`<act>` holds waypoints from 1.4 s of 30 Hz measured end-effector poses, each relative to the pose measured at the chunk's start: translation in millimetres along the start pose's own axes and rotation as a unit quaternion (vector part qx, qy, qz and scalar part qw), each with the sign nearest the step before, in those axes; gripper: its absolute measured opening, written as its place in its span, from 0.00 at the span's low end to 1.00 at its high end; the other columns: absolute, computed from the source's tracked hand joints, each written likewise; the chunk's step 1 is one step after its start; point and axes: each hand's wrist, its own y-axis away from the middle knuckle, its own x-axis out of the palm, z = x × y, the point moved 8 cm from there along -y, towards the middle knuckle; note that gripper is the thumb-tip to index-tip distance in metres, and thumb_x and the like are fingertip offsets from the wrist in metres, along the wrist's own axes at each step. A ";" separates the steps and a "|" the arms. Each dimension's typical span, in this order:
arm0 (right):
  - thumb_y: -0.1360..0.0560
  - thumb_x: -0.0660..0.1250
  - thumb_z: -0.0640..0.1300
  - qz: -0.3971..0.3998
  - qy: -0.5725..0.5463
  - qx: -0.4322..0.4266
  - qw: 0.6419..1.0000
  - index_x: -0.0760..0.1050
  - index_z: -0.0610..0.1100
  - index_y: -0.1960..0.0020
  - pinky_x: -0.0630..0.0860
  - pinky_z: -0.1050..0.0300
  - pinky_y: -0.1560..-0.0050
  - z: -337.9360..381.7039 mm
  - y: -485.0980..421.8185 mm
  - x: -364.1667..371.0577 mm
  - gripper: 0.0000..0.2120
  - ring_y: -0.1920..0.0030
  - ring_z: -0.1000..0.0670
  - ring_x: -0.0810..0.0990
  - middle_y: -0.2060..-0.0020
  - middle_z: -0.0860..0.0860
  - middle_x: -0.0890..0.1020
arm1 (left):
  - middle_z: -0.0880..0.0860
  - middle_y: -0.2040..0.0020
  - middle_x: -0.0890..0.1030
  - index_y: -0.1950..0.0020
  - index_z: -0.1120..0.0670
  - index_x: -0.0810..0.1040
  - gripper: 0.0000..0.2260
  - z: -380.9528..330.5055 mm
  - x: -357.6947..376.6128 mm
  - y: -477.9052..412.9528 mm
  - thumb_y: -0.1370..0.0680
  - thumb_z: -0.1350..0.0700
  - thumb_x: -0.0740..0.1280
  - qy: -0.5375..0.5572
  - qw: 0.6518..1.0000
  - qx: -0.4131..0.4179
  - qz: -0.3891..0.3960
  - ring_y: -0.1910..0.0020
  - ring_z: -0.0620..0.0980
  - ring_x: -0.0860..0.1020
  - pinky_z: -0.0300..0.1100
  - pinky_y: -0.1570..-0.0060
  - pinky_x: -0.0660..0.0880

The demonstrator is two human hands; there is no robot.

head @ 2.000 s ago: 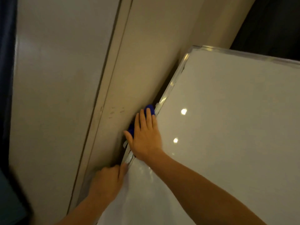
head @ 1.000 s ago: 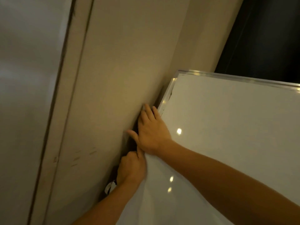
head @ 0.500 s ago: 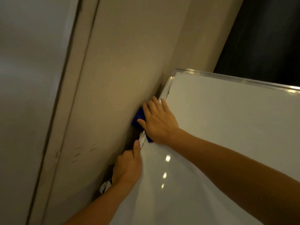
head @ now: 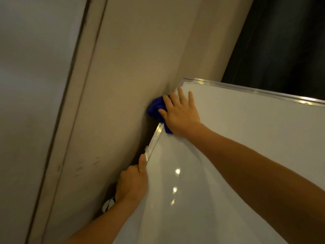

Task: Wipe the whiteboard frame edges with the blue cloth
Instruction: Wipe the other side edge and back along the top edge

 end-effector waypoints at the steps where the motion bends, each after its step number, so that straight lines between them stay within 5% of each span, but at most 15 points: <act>1: 0.18 0.43 0.59 -0.003 -0.012 0.002 1.000 0.51 0.45 0.21 0.44 0.35 0.25 2.9 3.9 -0.5 0.30 0.22 0.38 0.43 0.22 0.44 0.55 | 0.48 0.72 0.77 0.70 0.53 0.76 0.34 -0.4 0.3 1.1 0.26 0.32 0.41 -0.001 1.000 0.003 -0.001 0.71 0.44 0.75 0.37 0.73 0.67; 6: 0.17 0.44 0.59 0.007 -0.038 -0.214 0.976 0.59 0.45 0.23 0.43 0.37 0.24 82.4 71.4 29.3 0.28 0.22 0.39 0.45 0.23 0.44 0.60 | 0.59 0.54 0.83 0.56 0.55 0.82 0.37 4.9 -1.6 -5.5 0.25 0.32 0.41 -0.070 0.997 -0.030 -0.009 0.56 0.58 0.80 0.48 0.55 0.76; 10: 0.19 0.43 0.56 -0.039 -0.010 -0.107 0.993 0.56 0.46 0.22 0.42 0.37 0.24 16.3 7.4 14.3 0.28 0.22 0.40 0.44 0.23 0.45 0.59 | 0.59 0.41 0.80 0.41 0.54 0.78 0.37 -9.7 2.1 -19.0 0.24 0.33 0.37 -0.128 0.989 -0.067 0.040 0.45 0.58 0.77 0.48 0.44 0.71; 13: 0.17 0.48 0.54 -0.079 -0.034 -0.011 0.996 0.54 0.47 0.22 0.42 0.37 0.25 -39.8 -38.4 -0.5 0.26 0.22 0.40 0.45 0.23 0.44 0.59 | 0.54 0.52 0.80 0.52 0.49 0.72 0.34 -49.3 -4.0 -37.1 0.31 0.29 0.35 -0.107 0.994 0.001 -0.011 0.57 0.52 0.76 0.45 0.55 0.71; 17: 0.18 0.57 0.49 -0.130 -0.065 0.006 0.989 0.59 0.46 0.25 0.44 0.38 0.25 -71.2 -65.3 -13.7 0.24 0.22 0.39 0.50 0.25 0.43 0.63 | 0.48 0.61 0.76 0.56 0.48 0.69 0.29 -127.3 -6.0 -63.0 0.32 0.28 0.38 -0.138 0.976 0.159 -0.054 0.63 0.46 0.75 0.44 0.62 0.75; 21: 0.28 0.72 0.40 -0.195 -0.083 0.019 0.977 0.69 0.42 0.32 0.61 0.44 0.28 -104.9 -65.0 -27.1 0.25 0.27 0.40 0.60 0.31 0.43 0.70 | 0.47 0.63 0.74 0.59 0.48 0.69 0.23 -189.4 -1.2 -90.1 0.26 0.33 0.45 -0.148 0.945 0.283 -0.077 0.65 0.46 0.73 0.45 0.63 0.76; 24: 0.32 0.76 0.38 -0.219 -0.106 0.020 0.970 0.73 0.43 0.36 0.74 0.43 0.38 -129.5 -56.6 -31.6 0.26 0.31 0.39 0.65 0.33 0.43 0.71 | 0.48 0.58 0.74 0.55 0.50 0.70 0.17 -215.2 10.5 -120.9 0.21 0.38 0.52 -0.183 0.931 0.306 -0.076 0.61 0.47 0.73 0.47 0.58 0.76; 31: 0.25 0.69 0.35 -0.226 -0.205 0.074 0.949 0.72 0.49 0.31 0.73 0.47 0.38 -200.7 -38.7 -31.0 0.24 0.34 0.44 0.66 0.34 0.48 0.71 | 0.55 0.35 0.70 0.32 0.52 0.65 0.19 -274.7 66.3 -153.4 0.19 0.45 0.54 -0.187 0.927 0.323 -0.045 0.39 0.54 0.69 0.49 0.41 0.71; 35: 0.20 0.63 0.41 -0.242 -0.230 0.086 0.939 0.73 0.50 0.31 0.72 0.51 0.41 -218.5 -19.0 -35.8 0.18 0.38 0.46 0.68 0.37 0.48 0.73 | 0.52 0.37 0.73 0.34 0.49 0.68 0.15 -307.0 79.1 -150.1 0.19 0.48 0.51 -0.237 0.891 0.380 -0.080 0.40 0.54 0.68 0.50 0.44 0.71; 38: 0.19 0.59 0.49 -0.231 -0.184 0.058 0.954 0.72 0.49 0.32 0.72 0.53 0.45 -201.5 -11.9 -34.8 0.16 0.40 0.47 0.67 0.37 0.49 0.72 | 0.51 0.49 0.78 0.49 0.49 0.73 0.13 -323.8 85.4 -152.5 0.20 0.50 0.50 -0.258 0.875 0.407 -0.046 0.49 0.53 0.73 0.50 0.49 0.70; 42: 0.21 0.63 0.49 -0.166 0.010 -0.004 0.986 0.74 0.48 0.40 0.73 0.49 0.45 -191.7 -8.4 -36.7 0.12 0.44 0.44 0.70 0.42 0.47 0.75 | 0.55 0.53 0.80 0.60 0.51 0.67 0.13 -333.2 82.9 -167.8 0.18 0.55 0.49 -0.257 0.883 0.394 0.007 0.54 0.56 0.76 0.52 0.51 0.72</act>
